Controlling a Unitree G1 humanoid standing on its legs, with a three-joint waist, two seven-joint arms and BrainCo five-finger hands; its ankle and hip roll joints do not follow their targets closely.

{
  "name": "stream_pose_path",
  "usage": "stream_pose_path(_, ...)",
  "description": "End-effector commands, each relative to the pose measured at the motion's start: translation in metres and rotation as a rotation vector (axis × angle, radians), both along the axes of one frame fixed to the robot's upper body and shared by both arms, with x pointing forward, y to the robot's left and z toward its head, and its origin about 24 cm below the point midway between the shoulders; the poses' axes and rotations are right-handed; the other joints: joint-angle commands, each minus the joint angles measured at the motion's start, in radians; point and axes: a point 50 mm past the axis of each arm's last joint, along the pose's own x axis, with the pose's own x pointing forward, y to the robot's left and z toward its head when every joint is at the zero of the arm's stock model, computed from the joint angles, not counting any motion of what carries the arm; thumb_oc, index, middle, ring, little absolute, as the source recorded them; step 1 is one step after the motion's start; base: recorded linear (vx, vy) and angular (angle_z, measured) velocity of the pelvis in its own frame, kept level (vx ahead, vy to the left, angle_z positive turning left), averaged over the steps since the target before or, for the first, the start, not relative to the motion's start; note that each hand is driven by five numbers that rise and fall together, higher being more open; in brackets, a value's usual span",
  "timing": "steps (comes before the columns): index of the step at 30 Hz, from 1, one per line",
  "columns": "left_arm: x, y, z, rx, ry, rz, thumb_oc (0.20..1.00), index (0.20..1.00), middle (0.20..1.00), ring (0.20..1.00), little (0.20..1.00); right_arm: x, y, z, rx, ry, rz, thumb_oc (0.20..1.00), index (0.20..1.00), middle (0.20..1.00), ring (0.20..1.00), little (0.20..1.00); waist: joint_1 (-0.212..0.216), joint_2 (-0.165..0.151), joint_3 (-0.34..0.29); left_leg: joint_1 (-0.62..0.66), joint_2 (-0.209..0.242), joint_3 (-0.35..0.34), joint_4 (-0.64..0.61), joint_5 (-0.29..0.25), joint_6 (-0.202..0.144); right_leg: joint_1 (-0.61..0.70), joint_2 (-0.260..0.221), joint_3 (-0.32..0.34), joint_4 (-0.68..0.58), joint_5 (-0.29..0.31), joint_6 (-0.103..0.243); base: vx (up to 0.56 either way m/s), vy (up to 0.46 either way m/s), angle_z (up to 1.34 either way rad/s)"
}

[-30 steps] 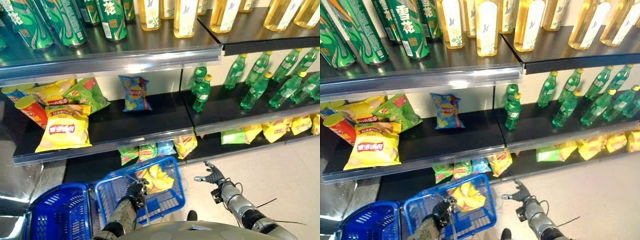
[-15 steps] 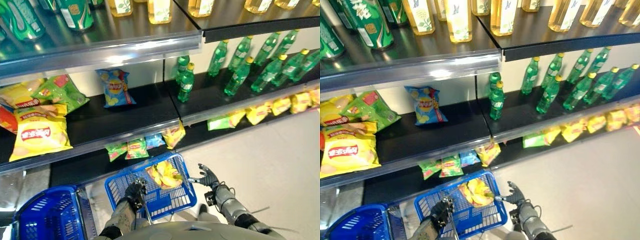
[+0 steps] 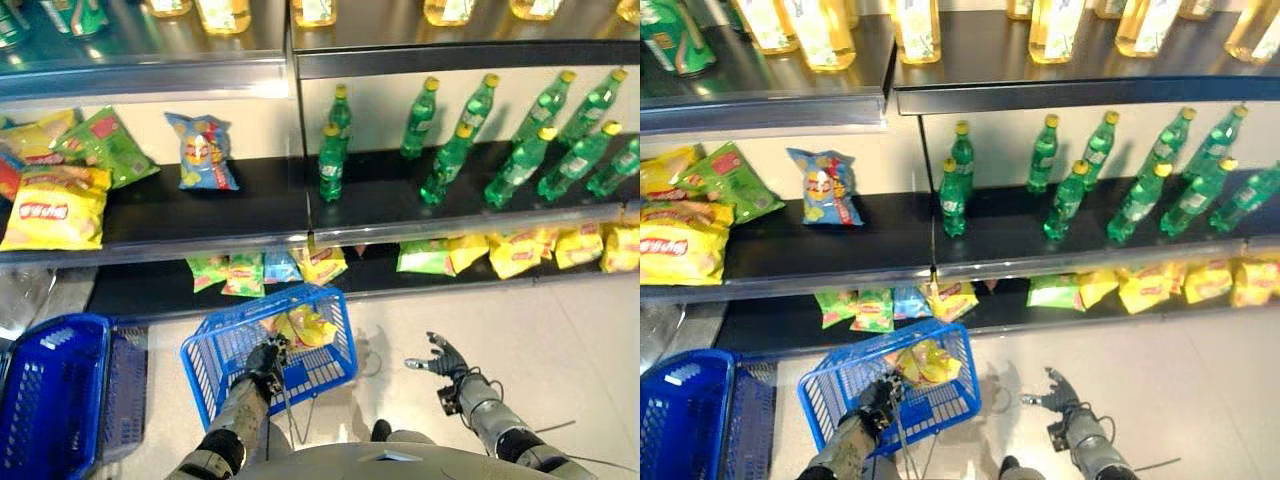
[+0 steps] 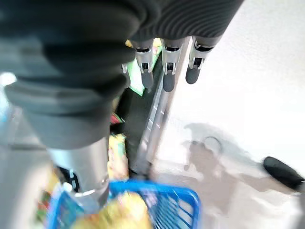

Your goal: Pick up the snacks into the basket

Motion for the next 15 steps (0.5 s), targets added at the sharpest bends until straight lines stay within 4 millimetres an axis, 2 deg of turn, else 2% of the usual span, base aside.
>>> stream_pose_path(1,0.007,-0.034,0.011,-0.105,-0.092,-0.078,0.200,0.200,0.200,0.200,0.200,0.011,0.004,0.005,0.065,-0.046,-0.029,1.000,1.000,1.000,1.000,1.000,0.029,-0.007,-0.014,0.077,-0.243,-0.052,0.083,-0.373,0.074,-0.051,-0.063,0.072,-0.073,0.151,0.121,0.03,-0.207,-0.06)
stream_pose_path(3,0.003,-0.036,0.010,-0.115,-0.090,-0.084,0.200,0.200,0.200,0.200,0.200,0.004,0.005,0.003,0.082,-0.040,-0.041,1.000,1.000,1.000,1.000,1.000,0.029,0.008,-0.020,0.116,-0.318,-0.069,0.020,-0.388,0.112,-0.049,-0.027,0.078,-0.073,0.156,0.118,0.06,-0.138,0.23)
stream_pose_path(4,-0.001,-0.036,0.010,-0.119,-0.088,-0.082,0.200,0.200,0.200,0.200,0.200,0.001,0.008,0.003,0.097,-0.044,-0.030,1.000,1.000,1.000,1.000,1.000,0.032,0.021,-0.025,0.130,-0.353,-0.089,-0.040,-0.375,0.131,-0.053,-0.003,0.084,-0.073,0.160,0.114,0.07,-0.113,0.10)
stream_pose_path(5,-0.004,-0.038,0.008,-0.128,-0.078,-0.083,0.200,0.200,0.200,0.200,0.200,-0.001,0.008,0.004,0.111,-0.052,-0.035,1.000,1.000,1.000,1.000,1.000,0.026,0.030,-0.035,0.156,-0.363,-0.102,-0.117,-0.359,0.151,-0.054,0.020,0.088,-0.073,0.161,0.116,0.07,-0.121,0.04)
stream_pose_path(6,-0.007,-0.038,0.007,-0.133,-0.067,-0.075,0.200,0.200,0.200,0.200,0.200,0.000,0.011,0.004,0.119,-0.059,-0.037,1.000,1.000,1.000,1.000,1.000,0.019,0.027,-0.043,0.174,-0.352,-0.106,-0.155,-0.343,0.149,-0.055,0.035,0.084,-0.067,0.163,0.118,0.04,-0.115,0.13)
stream_pose_path(8,-0.003,-0.037,0.011,-0.132,-0.092,-0.081,0.200,0.200,0.200,0.200,0.200,0.002,0.015,0.007,0.110,-0.073,-0.017,1.000,1.000,1.000,1.000,1.000,0.010,0.021,-0.038,0.177,-0.349,-0.122,-0.158,-0.342,0.149,-0.094,0.033,0.083,0.012,0.151,0.122,-0.02,-0.081,0.10)
stream_pose_path(9,-0.003,-0.037,0.011,-0.132,-0.092,-0.081,0.200,0.200,0.200,0.200,0.200,0.002,0.015,0.007,0.110,-0.073,-0.017,1.000,1.000,1.000,1.000,1.000,0.010,0.021,-0.038,0.177,-0.349,-0.122,-0.158,-0.342,0.149,-0.094,0.033,0.083,0.012,0.151,0.122,-0.08,-0.091,0.00)
stream_pose_path(10,0.000,-0.032,0.015,-0.124,-0.115,-0.080,0.200,0.200,0.200,0.200,0.200,0.013,0.016,0.017,0.092,-0.136,0.026,1.000,1.000,1.000,1.000,1.000,0.005,0.020,-0.016,0.174,-0.328,-0.120,-0.158,-0.323,0.144,-0.138,0.035,0.104,0.099,0.129,0.139,-0.08,-0.114,-0.09)
stream_pose_path(12,-0.001,-0.031,0.016,-0.123,-0.121,-0.079,0.200,0.200,0.200,0.200,0.200,0.018,0.016,0.024,0.056,-0.177,0.081,1.000,1.000,1.000,1.000,1.000,0.010,0.026,-0.001,0.163,-0.306,-0.121,-0.158,-0.311,0.137,-0.145,0.002,0.117,0.107,0.123,0.138,-0.08,-0.182,-0.18)
stream_pose_path(14,0.000,-0.030,0.017,-0.124,-0.125,-0.074,0.200,0.200,0.200,0.200,0.200,0.018,0.014,0.027,0.030,-0.196,0.094,1.000,1.000,1.000,1.000,1.000,0.018,0.037,0.003,0.158,-0.285,-0.133,-0.158,-0.314,0.130,-0.150,-0.073,0.133,0.079,0.156,0.145,-0.02,-0.178,-0.20)
stream_pose_path(15,0.000,-0.030,0.017,-0.124,-0.125,-0.074,0.200,0.200,0.200,0.200,0.200,0.018,0.014,0.027,0.029,-0.196,0.094,1.000,1.000,1.000,1.000,1.000,0.018,0.037,0.004,0.159,-0.285,-0.133,-0.158,-0.315,0.130,-0.148,-0.073,0.133,0.079,0.156,0.145,0.08,-0.272,-0.14)
